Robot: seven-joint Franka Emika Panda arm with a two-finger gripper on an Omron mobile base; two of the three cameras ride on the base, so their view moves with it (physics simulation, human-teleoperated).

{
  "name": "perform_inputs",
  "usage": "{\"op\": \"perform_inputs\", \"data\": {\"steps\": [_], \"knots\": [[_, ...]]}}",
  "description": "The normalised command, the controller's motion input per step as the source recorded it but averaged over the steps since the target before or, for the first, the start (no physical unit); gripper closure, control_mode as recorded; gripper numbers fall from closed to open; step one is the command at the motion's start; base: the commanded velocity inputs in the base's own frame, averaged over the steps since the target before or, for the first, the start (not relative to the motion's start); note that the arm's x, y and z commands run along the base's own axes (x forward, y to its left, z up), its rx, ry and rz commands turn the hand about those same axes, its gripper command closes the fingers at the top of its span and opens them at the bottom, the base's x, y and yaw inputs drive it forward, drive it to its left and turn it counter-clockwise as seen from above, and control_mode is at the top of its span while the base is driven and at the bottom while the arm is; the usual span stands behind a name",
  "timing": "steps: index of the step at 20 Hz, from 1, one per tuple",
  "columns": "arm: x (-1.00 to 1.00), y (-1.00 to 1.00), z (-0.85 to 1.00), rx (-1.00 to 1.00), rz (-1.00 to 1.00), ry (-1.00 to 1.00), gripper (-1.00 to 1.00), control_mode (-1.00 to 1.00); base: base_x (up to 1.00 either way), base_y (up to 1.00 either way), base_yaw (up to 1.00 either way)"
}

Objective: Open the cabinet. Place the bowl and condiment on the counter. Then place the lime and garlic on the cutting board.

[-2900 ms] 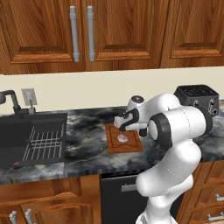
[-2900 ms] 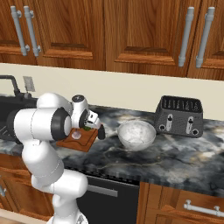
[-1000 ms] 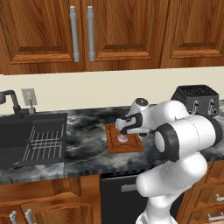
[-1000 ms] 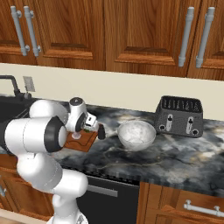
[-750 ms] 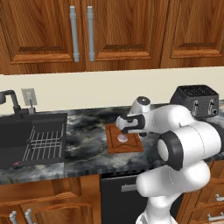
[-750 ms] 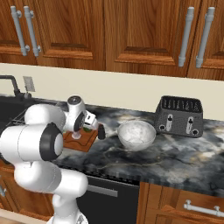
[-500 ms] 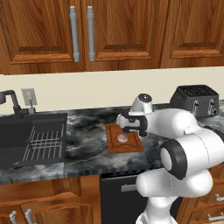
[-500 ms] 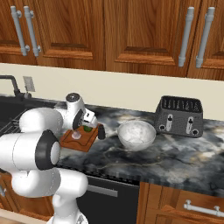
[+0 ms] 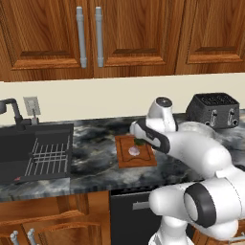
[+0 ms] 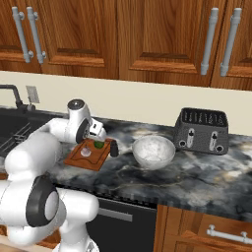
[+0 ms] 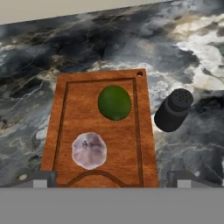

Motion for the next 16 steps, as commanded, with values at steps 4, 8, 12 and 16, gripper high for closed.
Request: {"op": "perform_inputs", "data": {"steps": [4,8,12,16], "knots": [[-0.52,0.0,0.4,0.0,0.0,-0.01,-1.0,-1.0,0.0,0.0,0.0],[-0.61,0.0,0.38,0.0,0.0,-0.02,-1.0,-1.0,0.0,0.0,0.0],[-0.64,0.0,0.37,0.0,0.0,-0.01,-1.0,-1.0,0.0,0.0,0.0],[-0.59,0.01,0.41,0.0,0.0,-0.02,-1.0,-1.0,0.0,0.0,0.0]]}}
